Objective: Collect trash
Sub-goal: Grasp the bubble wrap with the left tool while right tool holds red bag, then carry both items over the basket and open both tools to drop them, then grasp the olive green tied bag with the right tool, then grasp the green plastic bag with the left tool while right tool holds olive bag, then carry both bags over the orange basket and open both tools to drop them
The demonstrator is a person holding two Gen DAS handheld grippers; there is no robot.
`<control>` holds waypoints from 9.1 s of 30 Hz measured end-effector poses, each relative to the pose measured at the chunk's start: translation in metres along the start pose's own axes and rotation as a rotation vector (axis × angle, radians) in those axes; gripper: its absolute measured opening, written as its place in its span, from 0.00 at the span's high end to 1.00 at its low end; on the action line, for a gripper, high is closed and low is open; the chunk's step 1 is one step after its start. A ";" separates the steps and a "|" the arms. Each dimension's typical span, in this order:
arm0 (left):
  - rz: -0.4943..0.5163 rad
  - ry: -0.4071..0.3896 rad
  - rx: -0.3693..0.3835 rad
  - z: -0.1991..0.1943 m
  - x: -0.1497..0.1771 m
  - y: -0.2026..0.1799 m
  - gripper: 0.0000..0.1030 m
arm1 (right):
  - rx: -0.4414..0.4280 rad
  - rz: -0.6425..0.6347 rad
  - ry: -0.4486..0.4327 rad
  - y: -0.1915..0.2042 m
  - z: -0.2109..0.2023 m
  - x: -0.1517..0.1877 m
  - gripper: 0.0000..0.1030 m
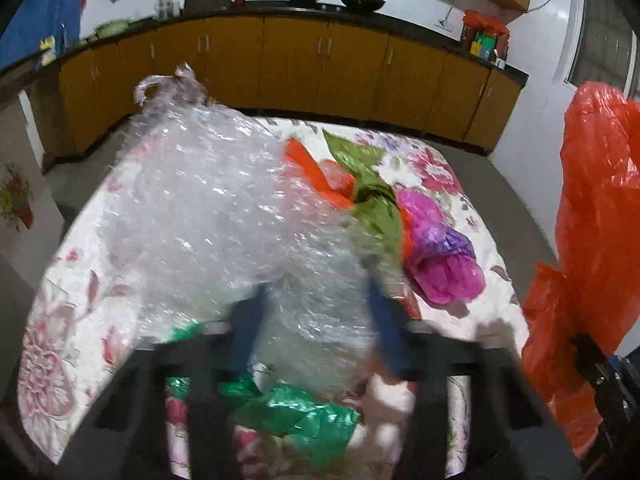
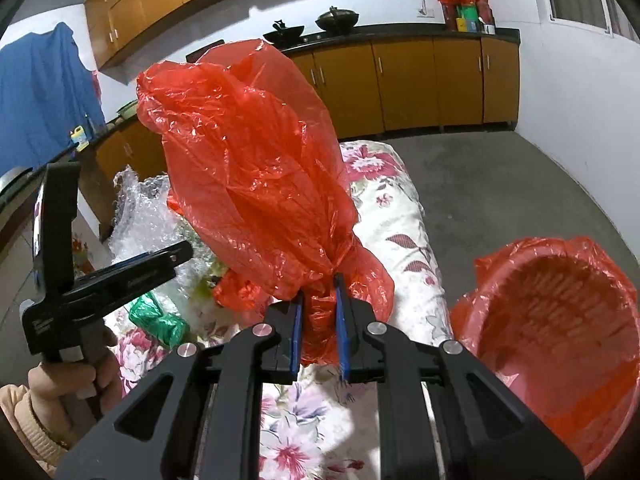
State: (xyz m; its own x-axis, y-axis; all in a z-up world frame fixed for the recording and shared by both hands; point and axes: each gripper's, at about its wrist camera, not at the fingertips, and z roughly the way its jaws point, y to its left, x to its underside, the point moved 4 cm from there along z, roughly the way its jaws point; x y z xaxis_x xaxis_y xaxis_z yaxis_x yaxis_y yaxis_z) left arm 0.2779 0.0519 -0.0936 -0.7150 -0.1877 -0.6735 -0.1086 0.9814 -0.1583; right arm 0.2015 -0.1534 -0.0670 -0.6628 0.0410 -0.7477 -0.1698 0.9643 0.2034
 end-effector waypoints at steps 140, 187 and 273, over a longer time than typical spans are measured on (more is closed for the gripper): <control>-0.049 -0.242 -0.130 -0.115 0.077 0.130 0.35 | -0.070 0.006 0.117 0.100 0.109 -0.054 0.50; 0.138 0.055 0.078 0.001 0.070 0.040 0.48 | -0.020 0.009 0.076 0.025 0.028 -0.005 0.95; 0.450 0.079 0.599 -0.060 0.092 -0.273 0.69 | 0.318 0.332 -0.160 -0.194 -0.145 0.051 0.95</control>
State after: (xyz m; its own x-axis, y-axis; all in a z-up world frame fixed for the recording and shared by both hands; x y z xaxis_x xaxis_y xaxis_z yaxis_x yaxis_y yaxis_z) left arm 0.2003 -0.2307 -0.0688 -0.6515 0.2519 -0.7156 0.5838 0.7689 -0.2608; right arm 0.0955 -0.3760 -0.0528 -0.5186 0.3756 -0.7681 0.2799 0.9234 0.2626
